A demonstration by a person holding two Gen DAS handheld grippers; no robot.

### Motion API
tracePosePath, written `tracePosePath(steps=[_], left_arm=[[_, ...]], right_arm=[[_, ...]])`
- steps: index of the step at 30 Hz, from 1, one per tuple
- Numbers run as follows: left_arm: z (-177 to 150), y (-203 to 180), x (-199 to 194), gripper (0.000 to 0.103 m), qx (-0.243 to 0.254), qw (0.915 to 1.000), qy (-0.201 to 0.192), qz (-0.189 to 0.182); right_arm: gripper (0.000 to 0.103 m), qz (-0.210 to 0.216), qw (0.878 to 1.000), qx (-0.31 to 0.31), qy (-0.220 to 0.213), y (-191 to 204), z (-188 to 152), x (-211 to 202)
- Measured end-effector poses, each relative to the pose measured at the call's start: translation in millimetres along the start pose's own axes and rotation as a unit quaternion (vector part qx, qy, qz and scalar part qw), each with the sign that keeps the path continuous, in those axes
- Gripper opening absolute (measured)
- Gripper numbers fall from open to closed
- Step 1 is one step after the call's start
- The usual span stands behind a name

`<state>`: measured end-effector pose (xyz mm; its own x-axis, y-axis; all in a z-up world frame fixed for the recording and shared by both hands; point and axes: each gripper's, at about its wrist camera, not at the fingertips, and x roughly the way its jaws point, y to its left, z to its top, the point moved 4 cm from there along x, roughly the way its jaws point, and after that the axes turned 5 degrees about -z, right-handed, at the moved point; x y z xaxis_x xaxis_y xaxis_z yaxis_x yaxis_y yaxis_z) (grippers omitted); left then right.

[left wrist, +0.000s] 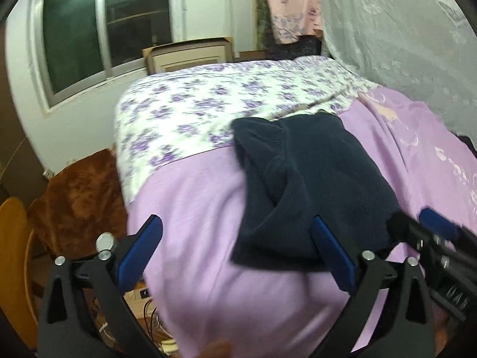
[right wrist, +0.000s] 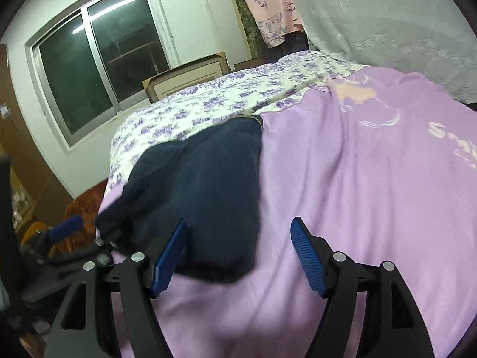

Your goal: Fold small clothes

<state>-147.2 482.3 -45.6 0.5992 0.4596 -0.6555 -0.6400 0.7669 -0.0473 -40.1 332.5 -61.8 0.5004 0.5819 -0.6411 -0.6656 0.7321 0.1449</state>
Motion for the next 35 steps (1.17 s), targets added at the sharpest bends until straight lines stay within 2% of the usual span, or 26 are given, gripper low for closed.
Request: tracePosePath(steps=[3,10,17,28,35], left_arm=[[-3,8,-15,0.098,-0.016,0.9999,-0.002,0.005],[-4,7,-40,0.098,-0.021,0.9997,-0.009,0.013],[-5,0,-53,0.098,-0.019,0.9992,-0.023,0.028],[-9,-11,-50,0.098,-0.005,0.9997,-0.006,0.022],[-13,-7,-46,0.098,-0.024,0.9994,0.006,0.024]], right_arm=[[0.079,-0.002,1.000,-0.015,-0.004,1,-14,-8],[0.080,-0.002,0.999,-0.045,-0.021,11,-25,-24],[0.080,0.006,0.999,-0.042,-0.027,9,-27,-33],[0.080,0.009,0.999,-0.032,-0.031,3,-26,-36],[0.080,0.009,0.999,-0.028,-0.030,1,-26,-37]])
